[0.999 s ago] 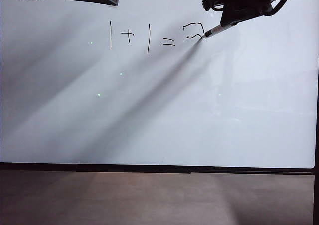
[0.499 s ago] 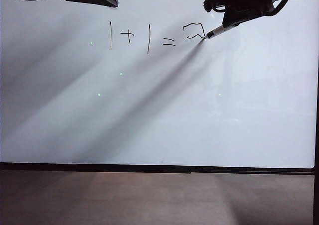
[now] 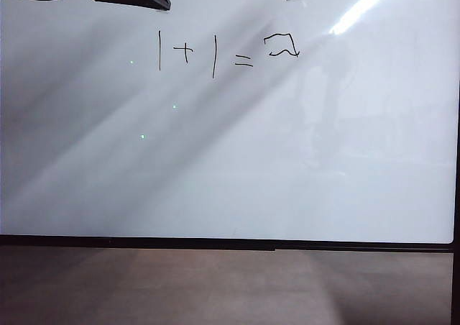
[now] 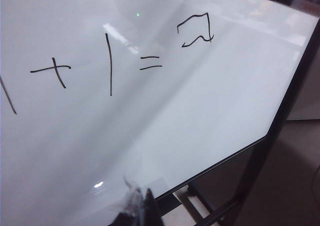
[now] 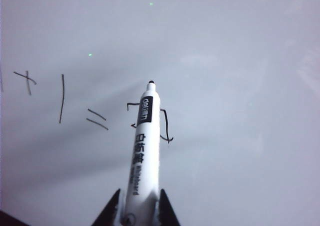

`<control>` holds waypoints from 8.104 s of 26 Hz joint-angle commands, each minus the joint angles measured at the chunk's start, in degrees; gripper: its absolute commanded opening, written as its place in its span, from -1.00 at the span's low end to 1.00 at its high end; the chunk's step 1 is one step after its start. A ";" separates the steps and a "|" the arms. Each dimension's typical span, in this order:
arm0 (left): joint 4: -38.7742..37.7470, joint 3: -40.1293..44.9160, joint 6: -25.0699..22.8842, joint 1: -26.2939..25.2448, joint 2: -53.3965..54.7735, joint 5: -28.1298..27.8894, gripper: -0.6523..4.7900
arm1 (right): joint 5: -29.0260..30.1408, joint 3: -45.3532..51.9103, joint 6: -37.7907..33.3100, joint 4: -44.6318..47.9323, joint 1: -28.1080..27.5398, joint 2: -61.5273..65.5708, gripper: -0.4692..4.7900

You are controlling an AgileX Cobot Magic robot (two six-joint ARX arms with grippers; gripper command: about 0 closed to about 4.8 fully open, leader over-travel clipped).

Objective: Reach to the right to find the marker pen, pick it up, and write the answer to the math problem on the whiteboard.

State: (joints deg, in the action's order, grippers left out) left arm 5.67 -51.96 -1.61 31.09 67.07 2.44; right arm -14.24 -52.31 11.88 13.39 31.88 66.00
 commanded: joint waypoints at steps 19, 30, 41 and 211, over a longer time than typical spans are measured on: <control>-0.17 -0.04 0.09 -0.07 -0.28 0.35 -0.78 | -0.17 -0.02 0.48 3.54 1.05 8.31 -0.85; -0.46 -0.04 0.04 -0.07 -0.28 0.37 -0.78 | 0.11 -0.07 0.61 5.31 0.35 9.09 -0.85; -0.77 -0.04 0.07 -0.07 -0.28 0.35 -0.78 | 1.09 -0.07 0.57 6.05 0.33 10.32 -0.85; -31.08 20.85 13.20 -0.02 -66.79 1.42 -0.78 | 5.57 20.55 -7.87 -21.73 22.29 -39.06 -0.85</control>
State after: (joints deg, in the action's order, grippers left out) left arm -27.18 -33.34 11.16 31.11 1.43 3.49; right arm -11.84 -33.76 4.49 -14.59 54.13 26.72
